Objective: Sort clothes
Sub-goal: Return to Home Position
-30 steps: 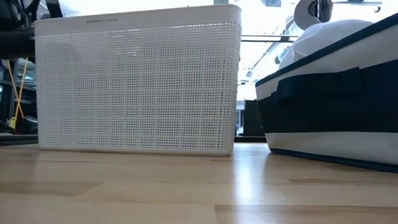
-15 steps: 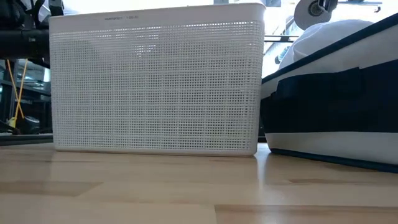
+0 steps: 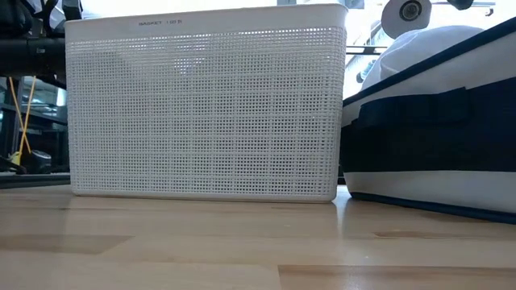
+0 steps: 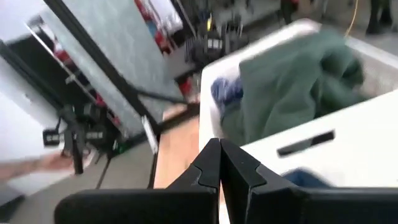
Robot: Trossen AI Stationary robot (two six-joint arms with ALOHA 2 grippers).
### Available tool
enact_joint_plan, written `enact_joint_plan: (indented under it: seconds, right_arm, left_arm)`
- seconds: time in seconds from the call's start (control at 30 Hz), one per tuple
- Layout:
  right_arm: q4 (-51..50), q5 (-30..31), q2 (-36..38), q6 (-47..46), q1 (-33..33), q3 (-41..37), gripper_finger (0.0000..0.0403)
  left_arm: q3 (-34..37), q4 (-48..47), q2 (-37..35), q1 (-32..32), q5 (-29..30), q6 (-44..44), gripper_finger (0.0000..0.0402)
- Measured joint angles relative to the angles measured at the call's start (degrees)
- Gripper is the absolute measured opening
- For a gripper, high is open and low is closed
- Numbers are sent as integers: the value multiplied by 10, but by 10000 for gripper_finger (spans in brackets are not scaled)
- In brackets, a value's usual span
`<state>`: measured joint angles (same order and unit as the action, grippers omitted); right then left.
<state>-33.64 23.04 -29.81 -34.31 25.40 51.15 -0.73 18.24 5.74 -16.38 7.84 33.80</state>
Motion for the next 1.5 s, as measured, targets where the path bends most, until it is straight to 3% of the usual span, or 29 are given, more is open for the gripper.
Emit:
enact_joint_plan:
  seconds: [0.1, 0.3, 0.43, 0.6, 0.7, 0.9, 1.2, 1.5]
  right_arm:
    - [52, 43, 40, 42, 19, -37, 0]
    - [369, 36, 125, 154, 18, -241, 0]
    - [596, 11, 133, 177, -2, -383, 0]
    - [736, -4, 133, 167, -43, -492, 0]
    - [693, -12, 133, 166, -74, -503, 0]
    - [600, -85, 133, 218, -120, -502, 0]
    - [361, -66, 132, 239, -131, -502, 0]
    - [357, -70, 129, 241, -131, -500, 0]
  left_arm:
    - [0, 0, 0, 0, 0, 0, 0]
    - [0, 0, 0, 0, 0, 1, 0]
    - [0, 0, 0, 0, 0, 0, 0]
    - [0, 0, 0, 0, 0, 0, 0]
    - [0, 0, 0, 0, 1, 0, 0]
    - [0, 0, 0, 0, 2, 0, 0]
    - [0, 0, 0, 0, 2, 0, 1]
    - [0, 0, 0, 0, 2, 0, 1]
